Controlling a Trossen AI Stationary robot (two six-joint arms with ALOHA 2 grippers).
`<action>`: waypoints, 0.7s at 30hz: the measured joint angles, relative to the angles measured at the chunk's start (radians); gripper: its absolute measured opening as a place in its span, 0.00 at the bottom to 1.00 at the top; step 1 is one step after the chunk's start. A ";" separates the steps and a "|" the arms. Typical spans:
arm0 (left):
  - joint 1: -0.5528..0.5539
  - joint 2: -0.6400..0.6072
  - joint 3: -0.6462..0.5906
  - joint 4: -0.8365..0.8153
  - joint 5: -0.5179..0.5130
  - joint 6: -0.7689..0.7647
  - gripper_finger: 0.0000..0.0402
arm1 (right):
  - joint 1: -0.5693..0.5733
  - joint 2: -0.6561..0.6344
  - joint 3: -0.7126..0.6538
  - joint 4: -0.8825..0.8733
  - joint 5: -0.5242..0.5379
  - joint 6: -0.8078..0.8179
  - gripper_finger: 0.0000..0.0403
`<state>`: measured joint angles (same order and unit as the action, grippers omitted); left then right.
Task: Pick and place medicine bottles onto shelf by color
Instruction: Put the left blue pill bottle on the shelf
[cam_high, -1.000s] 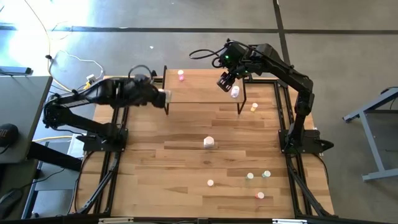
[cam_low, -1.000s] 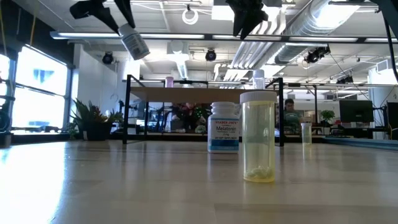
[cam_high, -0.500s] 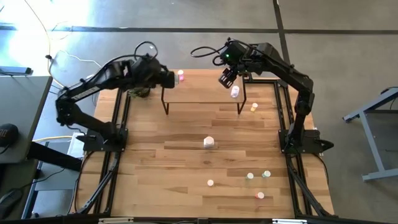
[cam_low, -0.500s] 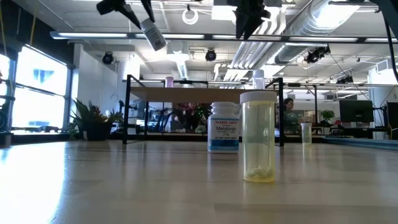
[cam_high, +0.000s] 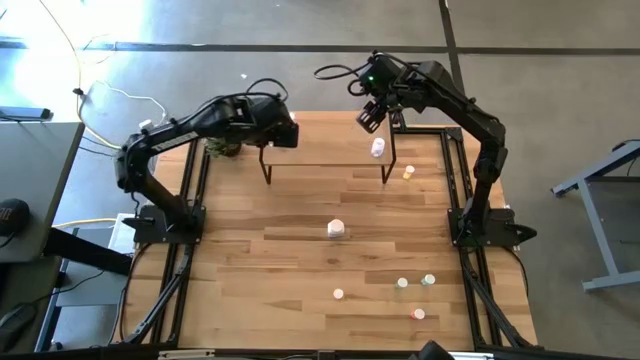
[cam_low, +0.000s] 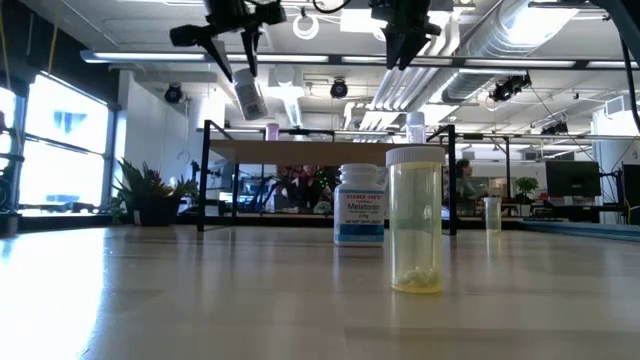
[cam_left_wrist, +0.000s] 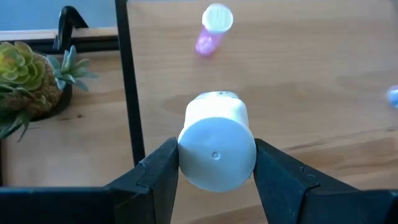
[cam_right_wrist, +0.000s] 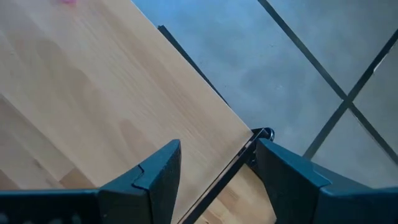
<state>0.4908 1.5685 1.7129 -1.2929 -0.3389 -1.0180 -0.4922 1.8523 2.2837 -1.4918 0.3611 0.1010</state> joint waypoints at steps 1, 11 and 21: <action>0.000 0.012 0.000 -0.003 0.005 0.000 0.41 | -0.003 0.000 0.000 0.000 0.000 -0.008 0.50; 0.008 0.080 0.000 -0.016 0.018 0.015 0.41 | -0.008 0.000 0.000 0.000 0.000 -0.040 0.50; 0.033 0.106 0.002 -0.032 0.010 0.016 0.41 | -0.008 0.000 0.000 0.000 0.000 -0.042 0.50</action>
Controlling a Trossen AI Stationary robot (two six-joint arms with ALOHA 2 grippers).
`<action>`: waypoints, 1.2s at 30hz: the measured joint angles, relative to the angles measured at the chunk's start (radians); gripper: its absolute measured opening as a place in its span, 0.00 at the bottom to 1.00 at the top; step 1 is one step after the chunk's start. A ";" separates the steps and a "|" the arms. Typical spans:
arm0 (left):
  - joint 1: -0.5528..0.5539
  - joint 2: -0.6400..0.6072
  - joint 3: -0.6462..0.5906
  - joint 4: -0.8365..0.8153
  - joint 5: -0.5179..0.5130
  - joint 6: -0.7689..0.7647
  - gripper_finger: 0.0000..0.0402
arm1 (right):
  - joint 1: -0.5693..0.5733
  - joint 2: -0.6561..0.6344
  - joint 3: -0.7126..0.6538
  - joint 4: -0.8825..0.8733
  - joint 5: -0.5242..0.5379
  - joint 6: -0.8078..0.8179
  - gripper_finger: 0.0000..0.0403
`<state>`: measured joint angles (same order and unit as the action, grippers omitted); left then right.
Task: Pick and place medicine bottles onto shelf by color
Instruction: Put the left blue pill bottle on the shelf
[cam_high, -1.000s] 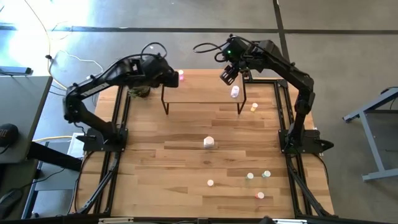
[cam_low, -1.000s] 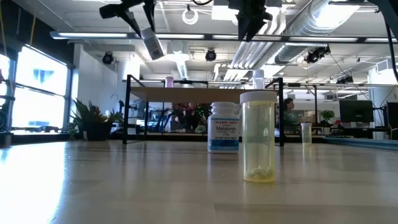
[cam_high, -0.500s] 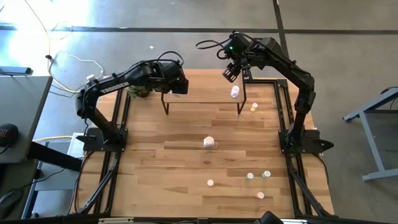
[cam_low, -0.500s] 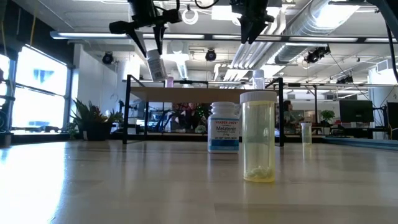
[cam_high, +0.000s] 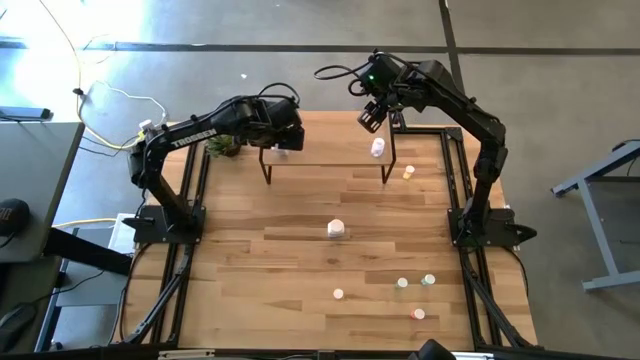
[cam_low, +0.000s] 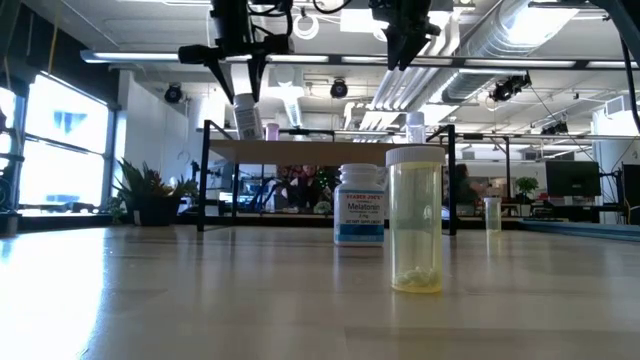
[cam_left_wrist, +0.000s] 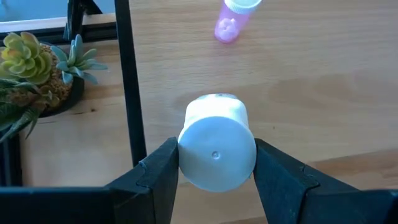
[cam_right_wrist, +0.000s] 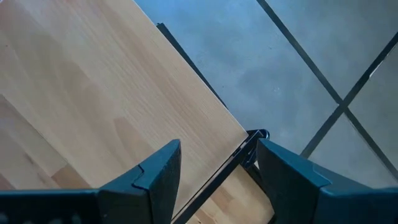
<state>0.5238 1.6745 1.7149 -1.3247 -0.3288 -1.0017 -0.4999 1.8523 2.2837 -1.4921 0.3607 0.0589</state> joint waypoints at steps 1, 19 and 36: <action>0.001 0.000 0.000 0.000 0.001 0.003 0.41 | 0.000 0.000 0.000 0.000 0.000 0.000 0.50; 0.045 0.003 -0.003 0.040 0.061 0.028 0.57 | 0.000 0.000 0.000 0.000 0.000 0.000 0.50; 0.047 0.002 -0.003 0.043 0.116 0.043 0.56 | 0.000 0.000 0.000 0.000 0.000 -0.019 0.50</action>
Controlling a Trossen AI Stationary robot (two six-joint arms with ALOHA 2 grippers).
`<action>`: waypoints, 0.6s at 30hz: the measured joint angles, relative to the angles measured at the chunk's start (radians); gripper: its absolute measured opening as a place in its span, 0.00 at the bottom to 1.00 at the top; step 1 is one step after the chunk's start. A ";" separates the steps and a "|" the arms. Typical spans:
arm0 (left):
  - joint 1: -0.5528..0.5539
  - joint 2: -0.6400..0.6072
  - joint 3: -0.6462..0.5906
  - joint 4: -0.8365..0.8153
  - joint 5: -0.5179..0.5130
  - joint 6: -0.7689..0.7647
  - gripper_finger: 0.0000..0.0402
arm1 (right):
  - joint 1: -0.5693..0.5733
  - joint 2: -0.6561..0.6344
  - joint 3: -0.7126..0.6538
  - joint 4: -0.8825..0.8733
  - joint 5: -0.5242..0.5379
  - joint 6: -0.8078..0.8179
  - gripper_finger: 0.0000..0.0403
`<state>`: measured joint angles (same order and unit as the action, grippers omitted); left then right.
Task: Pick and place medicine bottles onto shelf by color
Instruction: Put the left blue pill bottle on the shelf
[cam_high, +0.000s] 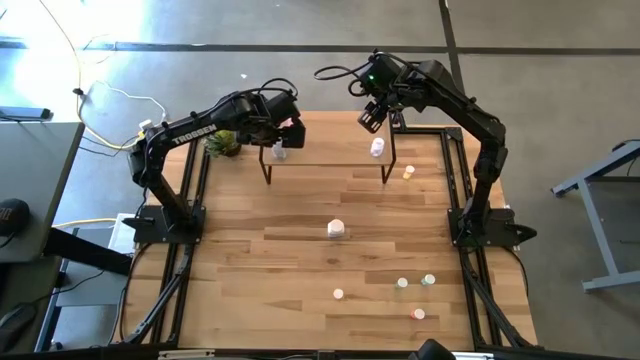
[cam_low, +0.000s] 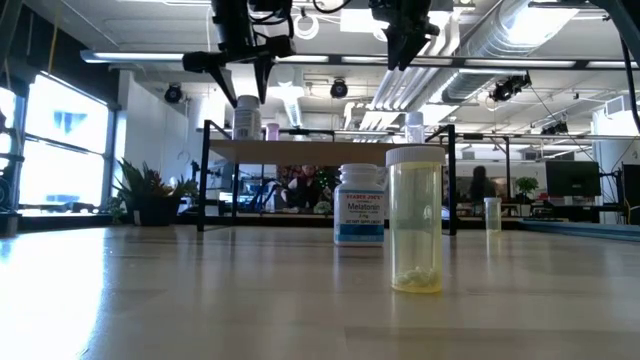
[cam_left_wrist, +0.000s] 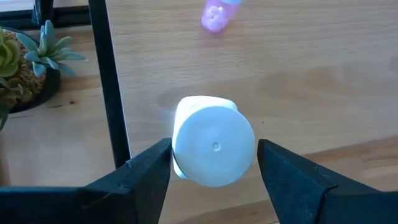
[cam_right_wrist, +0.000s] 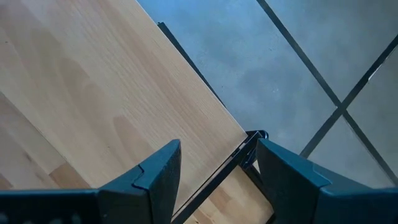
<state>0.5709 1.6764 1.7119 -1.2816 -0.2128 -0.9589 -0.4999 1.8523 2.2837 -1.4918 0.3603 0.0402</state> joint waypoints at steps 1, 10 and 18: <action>0.000 0.000 0.000 0.000 0.005 -0.006 0.56 | 0.000 0.000 0.000 0.000 0.000 0.000 0.50; -0.002 0.000 0.000 0.001 0.023 0.001 0.56 | 0.000 0.000 0.000 0.000 0.000 -0.020 0.50; 0.000 -0.011 0.002 0.003 0.022 0.051 0.56 | 0.000 0.000 0.000 0.000 0.000 -0.022 0.50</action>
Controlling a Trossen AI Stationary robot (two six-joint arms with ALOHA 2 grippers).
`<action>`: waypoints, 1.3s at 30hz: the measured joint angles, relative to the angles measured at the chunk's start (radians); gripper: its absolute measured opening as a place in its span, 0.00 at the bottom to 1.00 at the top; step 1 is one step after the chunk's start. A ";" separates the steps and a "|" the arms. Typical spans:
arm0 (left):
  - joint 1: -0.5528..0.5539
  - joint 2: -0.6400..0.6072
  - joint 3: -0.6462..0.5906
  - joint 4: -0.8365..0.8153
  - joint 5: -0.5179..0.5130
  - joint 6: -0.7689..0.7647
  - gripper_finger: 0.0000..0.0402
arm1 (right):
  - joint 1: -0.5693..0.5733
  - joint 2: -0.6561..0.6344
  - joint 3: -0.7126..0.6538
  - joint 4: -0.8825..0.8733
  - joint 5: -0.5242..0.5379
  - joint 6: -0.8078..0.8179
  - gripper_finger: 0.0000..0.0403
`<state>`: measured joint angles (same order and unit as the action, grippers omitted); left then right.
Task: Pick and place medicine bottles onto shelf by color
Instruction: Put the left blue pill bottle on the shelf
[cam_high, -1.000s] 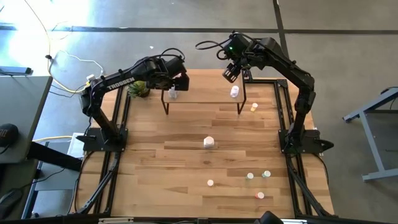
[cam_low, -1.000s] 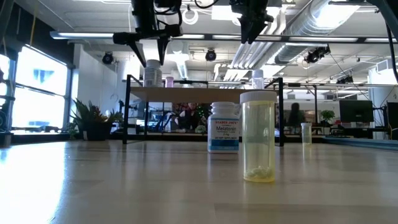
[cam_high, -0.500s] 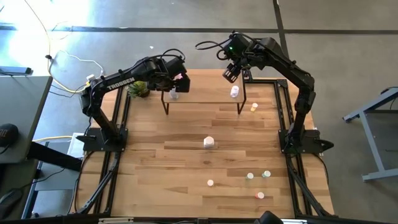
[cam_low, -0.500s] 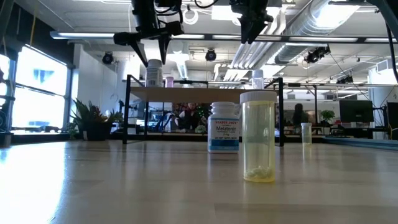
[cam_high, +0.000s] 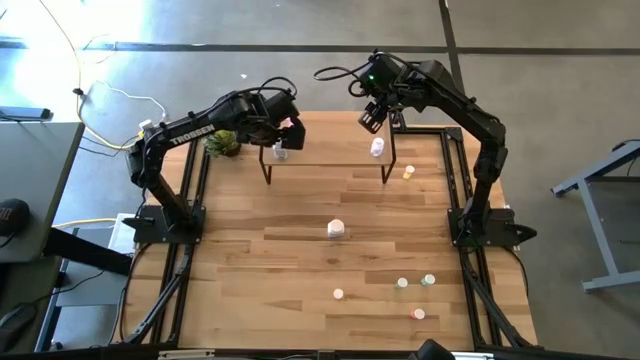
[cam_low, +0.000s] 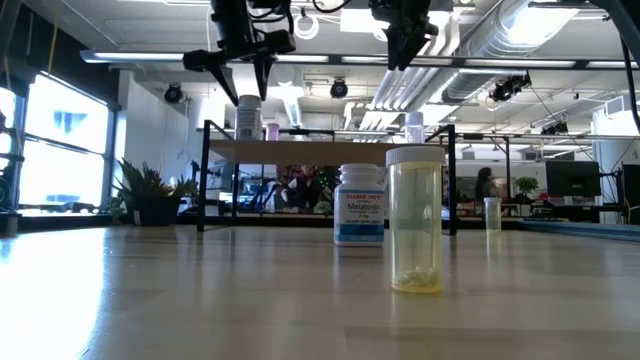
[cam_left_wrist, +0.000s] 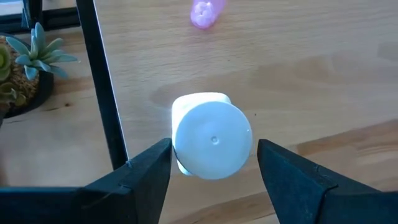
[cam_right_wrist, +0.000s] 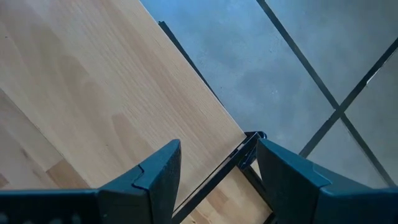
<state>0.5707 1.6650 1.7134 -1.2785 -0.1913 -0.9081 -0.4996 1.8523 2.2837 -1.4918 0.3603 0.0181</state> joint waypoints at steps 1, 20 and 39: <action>0.001 -0.004 0.000 0.000 -0.001 0.008 0.56 | 0.000 0.000 0.000 0.000 0.000 0.000 0.50; -0.043 -0.258 -0.029 0.018 -0.037 0.578 0.56 | 0.125 0.000 -0.001 -0.079 -0.208 0.324 0.50; -0.082 -0.640 -0.589 0.498 0.328 0.792 0.51 | 0.491 0.000 -0.254 -0.079 -0.206 0.926 0.50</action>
<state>0.4889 1.0249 1.1241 -0.7803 0.1372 -0.1157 -0.0088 1.8523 2.0298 -1.5708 0.1548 0.9440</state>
